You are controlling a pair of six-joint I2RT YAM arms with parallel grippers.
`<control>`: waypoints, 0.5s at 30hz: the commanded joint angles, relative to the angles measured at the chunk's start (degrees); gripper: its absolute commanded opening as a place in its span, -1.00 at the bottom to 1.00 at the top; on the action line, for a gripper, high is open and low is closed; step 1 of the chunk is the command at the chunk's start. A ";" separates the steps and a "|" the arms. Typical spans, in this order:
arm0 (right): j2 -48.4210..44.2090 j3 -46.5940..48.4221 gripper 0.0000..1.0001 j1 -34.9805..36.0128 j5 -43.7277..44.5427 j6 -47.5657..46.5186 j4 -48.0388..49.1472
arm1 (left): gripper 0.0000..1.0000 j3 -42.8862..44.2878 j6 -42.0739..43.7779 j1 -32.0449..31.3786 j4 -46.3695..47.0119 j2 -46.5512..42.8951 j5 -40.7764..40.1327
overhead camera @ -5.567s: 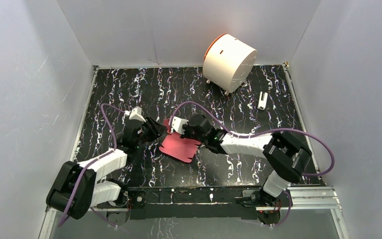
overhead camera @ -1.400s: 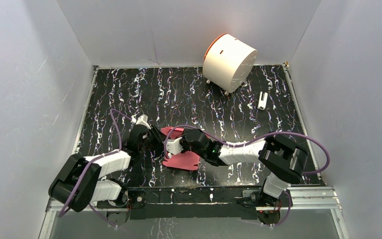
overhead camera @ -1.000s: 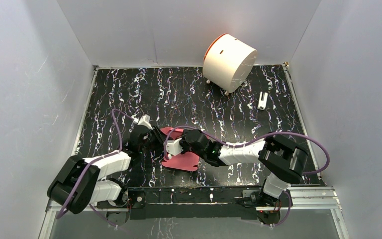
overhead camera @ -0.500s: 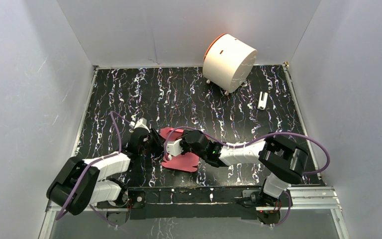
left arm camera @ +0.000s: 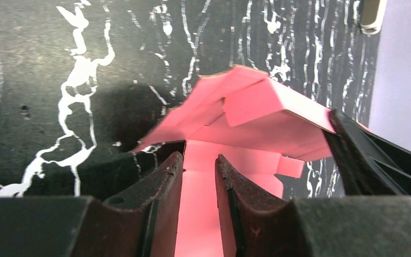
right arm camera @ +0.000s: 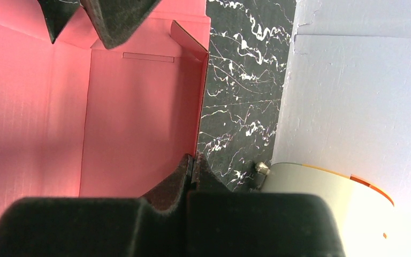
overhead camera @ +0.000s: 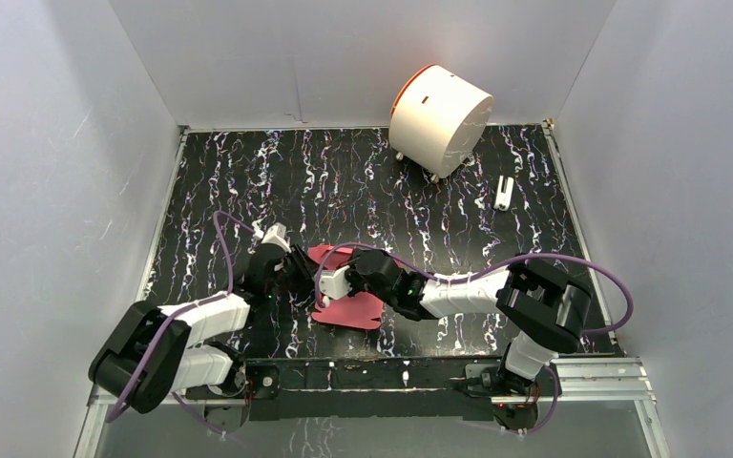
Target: Fold the paper box
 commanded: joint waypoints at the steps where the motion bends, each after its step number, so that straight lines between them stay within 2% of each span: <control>1: -1.06 -0.80 -0.99 0.82 -1.53 0.30 -0.19 | -0.47 -0.61 0.85 -1.07 2.75 -2.69 3.36; 10: -1.16 -1.61 -1.00 1.24 -1.55 -0.03 -0.02 | -0.49 -0.77 1.42 -2.15 6.93 3.26 3.92; 15: -2.21 -2.99 -1.00 1.85 -1.70 -0.69 2.30 | -0.49 -1.75 2.60 -2.66 9.36 3.38 4.04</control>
